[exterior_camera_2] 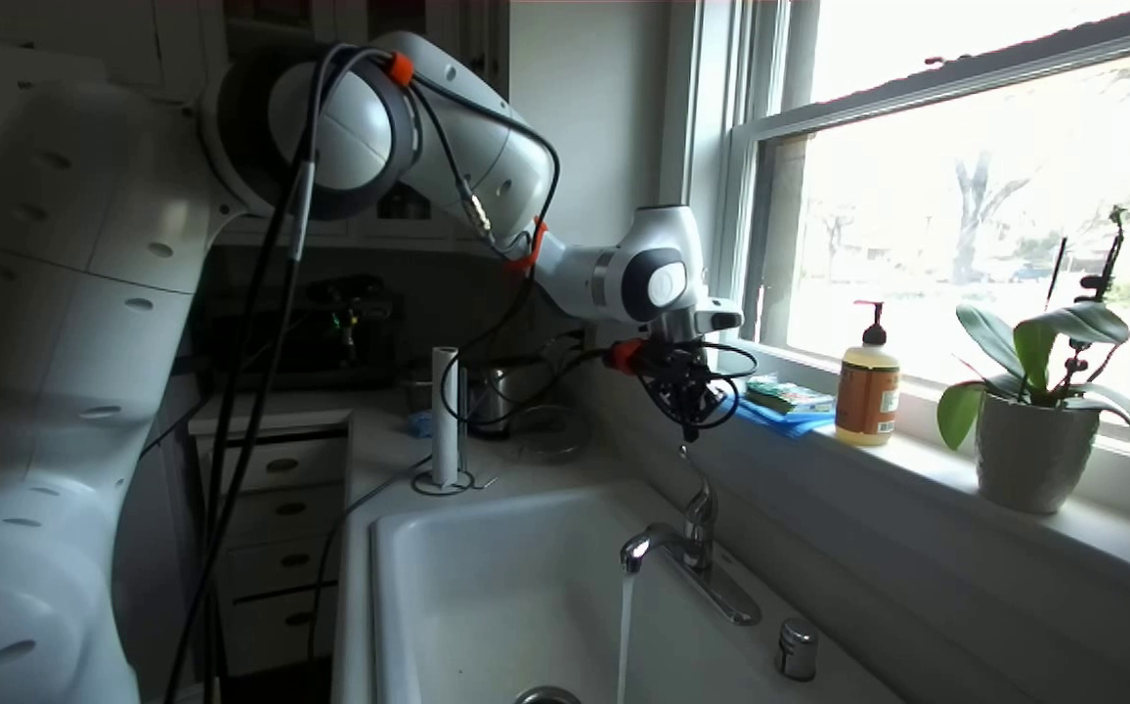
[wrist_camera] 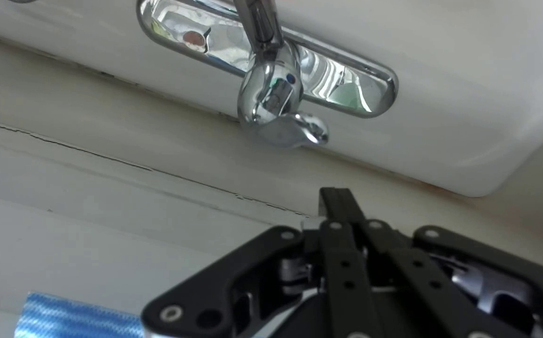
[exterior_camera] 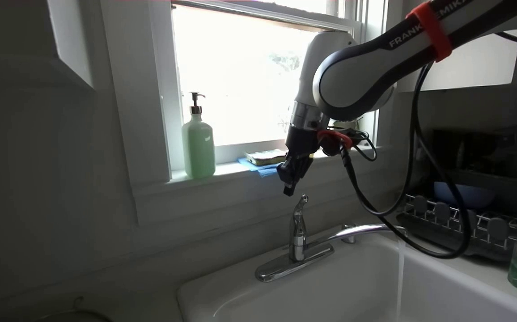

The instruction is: Close the tap

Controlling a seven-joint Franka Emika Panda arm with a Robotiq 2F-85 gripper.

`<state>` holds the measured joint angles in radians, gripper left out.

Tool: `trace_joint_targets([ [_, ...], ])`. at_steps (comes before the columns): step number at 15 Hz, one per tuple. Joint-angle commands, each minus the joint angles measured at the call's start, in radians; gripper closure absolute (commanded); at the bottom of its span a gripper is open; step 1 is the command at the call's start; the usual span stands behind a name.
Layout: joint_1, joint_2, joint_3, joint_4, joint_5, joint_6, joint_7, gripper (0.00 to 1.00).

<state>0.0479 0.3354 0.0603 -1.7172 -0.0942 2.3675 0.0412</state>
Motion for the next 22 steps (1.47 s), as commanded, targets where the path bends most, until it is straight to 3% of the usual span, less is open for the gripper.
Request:
trace_joint_targets([
  [1,0.026,0.002,-0.035,0.014,-0.051,-0.019,0.033,1.0],
  [14,0.021,0.017,-0.031,0.004,-0.041,-0.191,0.001,1.0],
  [22,0.016,0.027,-0.024,0.012,-0.025,-0.19,-0.017,1.0],
])
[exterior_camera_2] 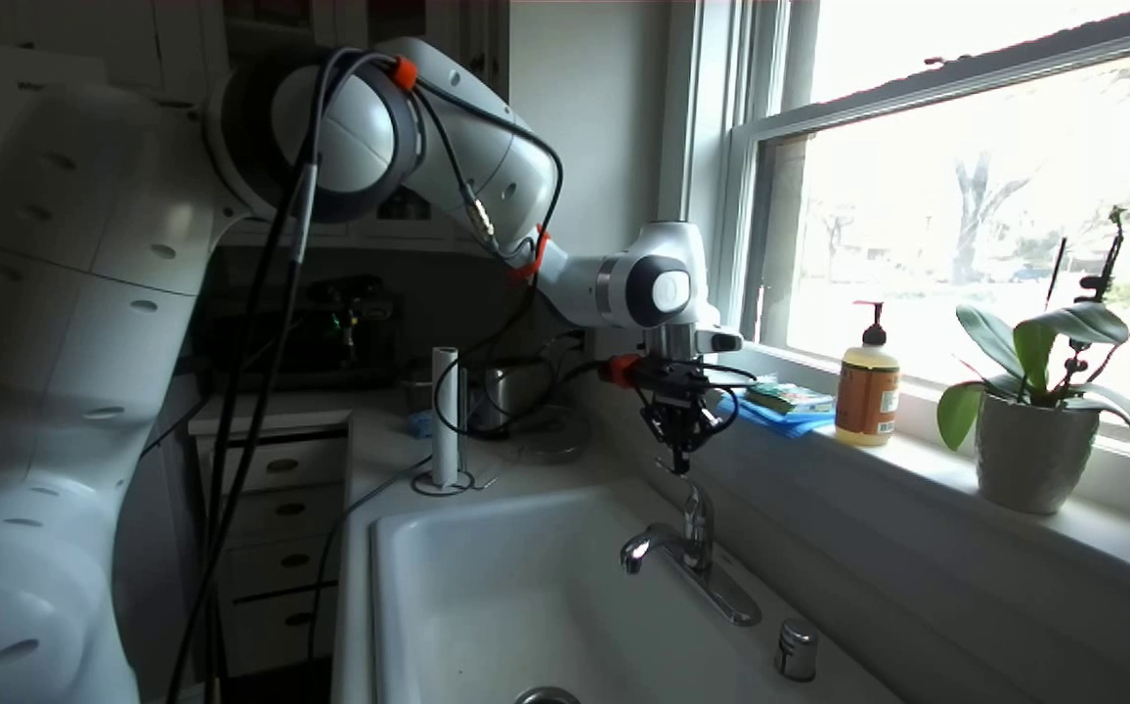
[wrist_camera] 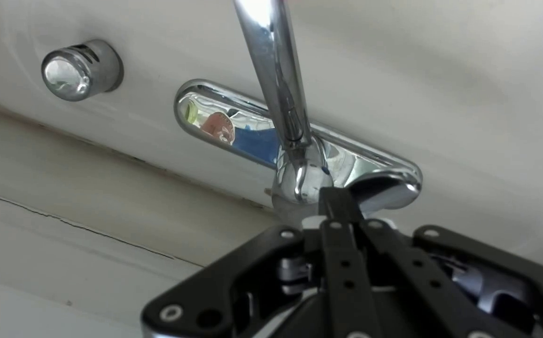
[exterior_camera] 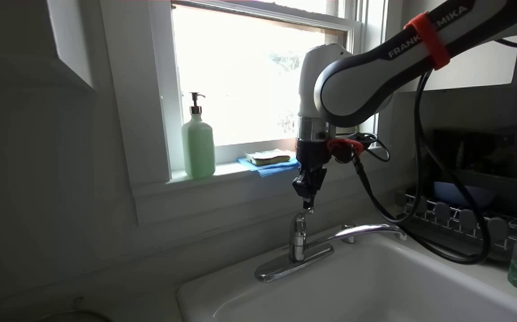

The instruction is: Close the tap

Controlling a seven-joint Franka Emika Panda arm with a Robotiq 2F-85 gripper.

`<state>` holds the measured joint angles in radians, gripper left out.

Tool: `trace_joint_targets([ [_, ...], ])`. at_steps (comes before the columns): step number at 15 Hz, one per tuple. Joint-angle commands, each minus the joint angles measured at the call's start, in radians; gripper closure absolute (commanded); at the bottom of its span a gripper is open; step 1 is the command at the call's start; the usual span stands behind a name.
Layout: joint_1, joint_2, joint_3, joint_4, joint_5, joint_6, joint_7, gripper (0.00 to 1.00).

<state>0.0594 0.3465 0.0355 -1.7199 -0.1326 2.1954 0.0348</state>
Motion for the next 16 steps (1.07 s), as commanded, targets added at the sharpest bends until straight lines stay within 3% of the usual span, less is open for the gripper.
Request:
trace_joint_targets([
  [1,0.003,0.002,0.003,0.01,0.023,-0.031,-0.011,1.0],
  [2,0.005,-0.011,0.001,0.004,0.02,-0.041,-0.002,0.95],
  [3,0.011,-0.033,-0.007,-0.009,0.0,-0.054,0.019,0.72],
  [5,0.016,-0.067,-0.018,-0.032,-0.023,-0.075,0.052,0.69],
  [10,0.0,-0.152,-0.039,-0.056,-0.044,-0.194,0.097,0.36],
  [15,-0.032,-0.224,-0.051,-0.072,-0.008,-0.355,0.048,0.02],
  [16,-0.037,-0.238,-0.051,-0.083,-0.004,-0.379,0.039,0.0],
])
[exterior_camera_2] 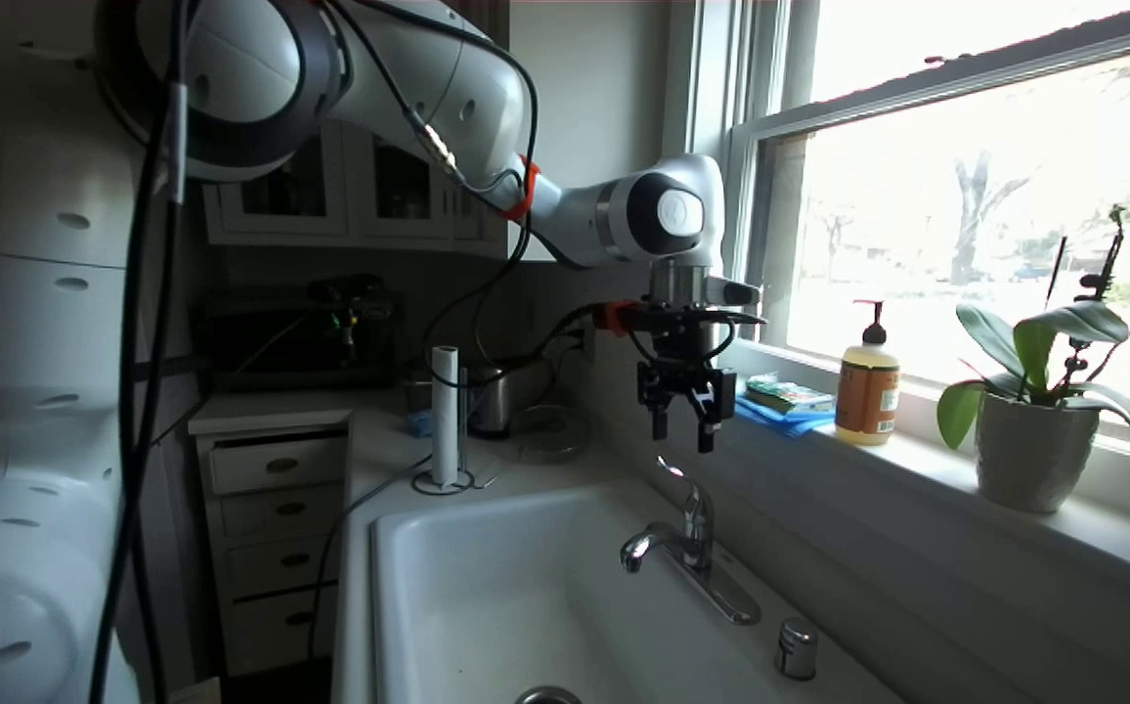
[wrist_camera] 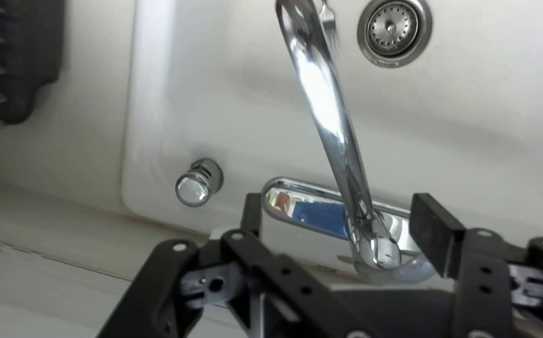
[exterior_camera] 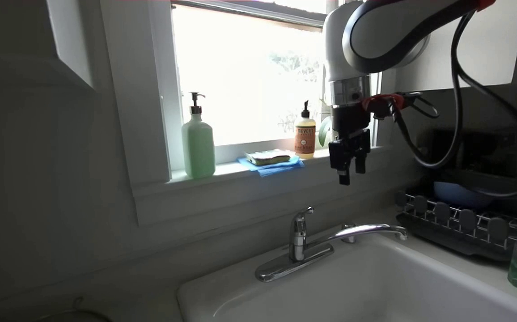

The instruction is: Close the tap

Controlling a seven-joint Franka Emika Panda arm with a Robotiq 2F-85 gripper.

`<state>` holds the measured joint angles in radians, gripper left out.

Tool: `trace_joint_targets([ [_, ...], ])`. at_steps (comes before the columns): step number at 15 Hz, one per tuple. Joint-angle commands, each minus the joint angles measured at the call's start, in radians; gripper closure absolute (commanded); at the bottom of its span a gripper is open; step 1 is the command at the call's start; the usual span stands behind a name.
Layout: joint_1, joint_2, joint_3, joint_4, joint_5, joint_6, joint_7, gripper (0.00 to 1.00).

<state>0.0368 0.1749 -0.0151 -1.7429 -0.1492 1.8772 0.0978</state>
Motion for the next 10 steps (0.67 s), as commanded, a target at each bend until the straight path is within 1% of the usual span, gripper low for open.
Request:
trace_joint_targets([
  [1,-0.019,-0.077,0.0,-0.07,0.016,-0.082,-0.029,0.0],
  [6,-0.024,-0.112,0.004,-0.118,0.02,-0.14,-0.039,0.0],
  [10,-0.023,-0.128,0.005,-0.15,0.02,-0.151,-0.037,0.0],
])
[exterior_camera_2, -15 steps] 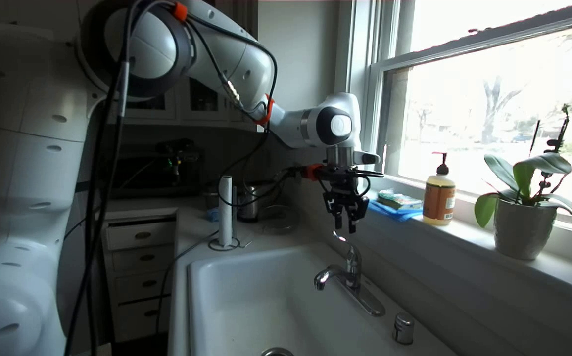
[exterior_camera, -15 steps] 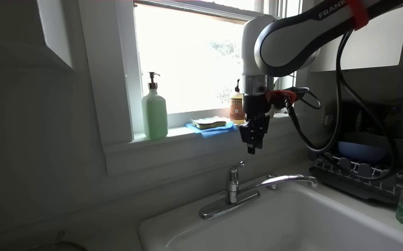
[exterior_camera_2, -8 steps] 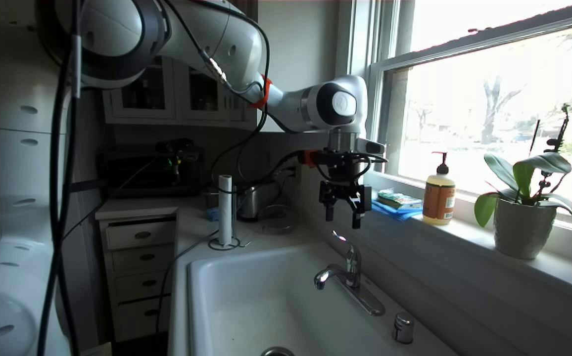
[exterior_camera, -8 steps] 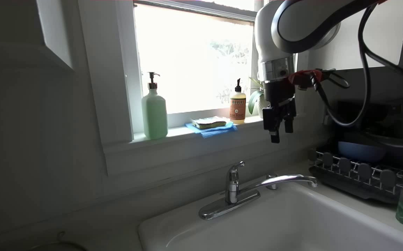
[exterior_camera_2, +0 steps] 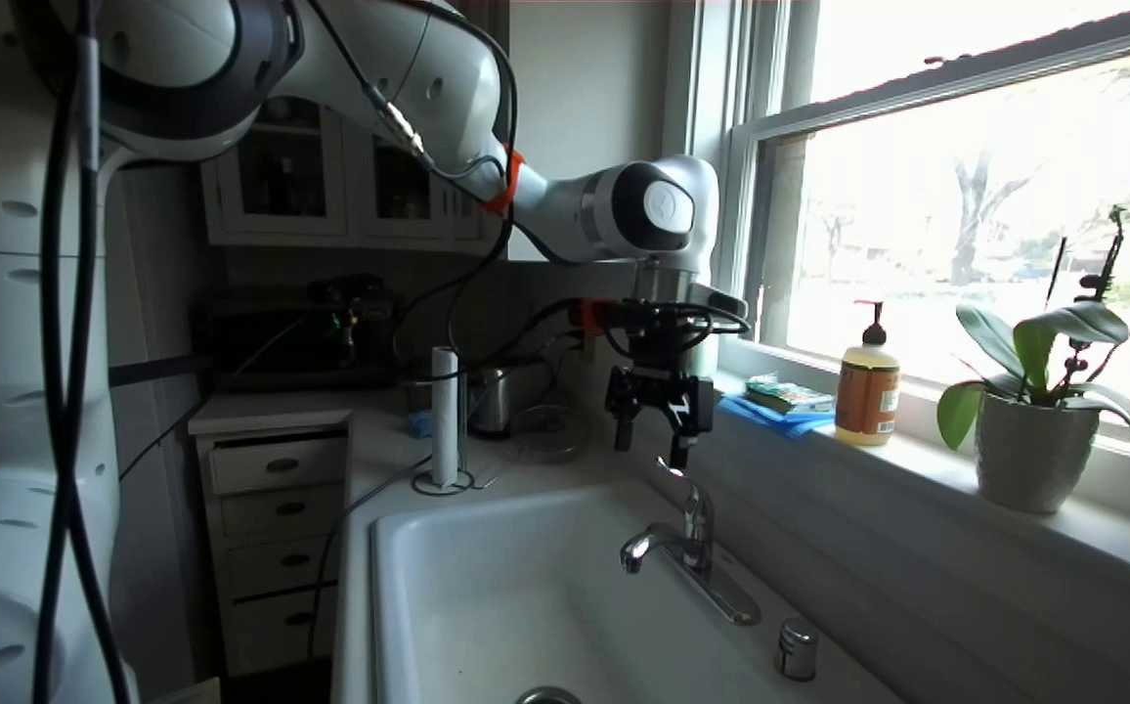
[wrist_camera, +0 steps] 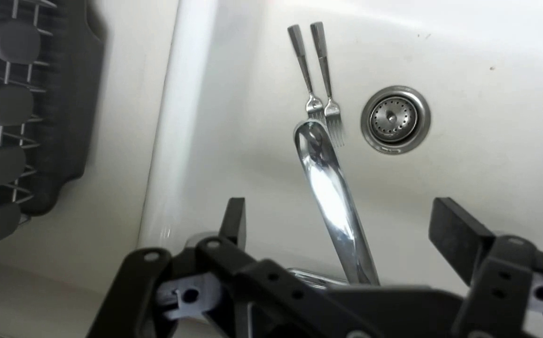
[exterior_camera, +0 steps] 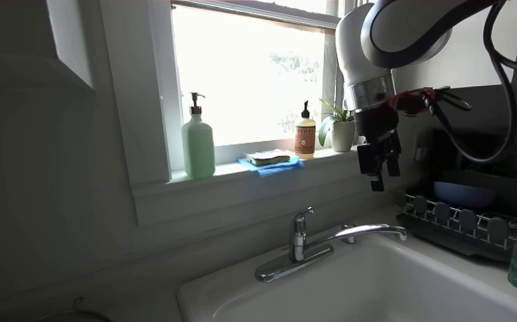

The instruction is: Close the tap

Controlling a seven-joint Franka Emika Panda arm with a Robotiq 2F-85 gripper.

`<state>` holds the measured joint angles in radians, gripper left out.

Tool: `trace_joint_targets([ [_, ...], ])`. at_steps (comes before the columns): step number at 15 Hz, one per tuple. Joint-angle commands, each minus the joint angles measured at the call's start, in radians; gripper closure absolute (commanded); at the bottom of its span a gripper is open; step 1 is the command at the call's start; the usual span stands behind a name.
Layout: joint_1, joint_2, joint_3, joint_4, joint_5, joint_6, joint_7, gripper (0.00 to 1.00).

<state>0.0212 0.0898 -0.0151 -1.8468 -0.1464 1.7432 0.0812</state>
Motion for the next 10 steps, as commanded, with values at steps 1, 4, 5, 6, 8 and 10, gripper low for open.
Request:
trace_joint_targets([
  [1,-0.008,-0.045,0.005,-0.052,0.016,-0.017,-0.02,0.0],
  [4,-0.005,-0.011,0.006,-0.025,0.0,-0.007,0.0,0.0],
  [5,-0.005,-0.014,0.006,-0.03,0.0,-0.007,0.0,0.0],
  [6,-0.005,-0.016,0.006,-0.033,0.0,-0.007,0.0,0.0],
  [8,-0.005,-0.018,0.006,-0.034,0.0,-0.007,0.0,0.0],
  [10,-0.005,-0.018,0.006,-0.034,0.0,-0.007,0.0,0.0],
])
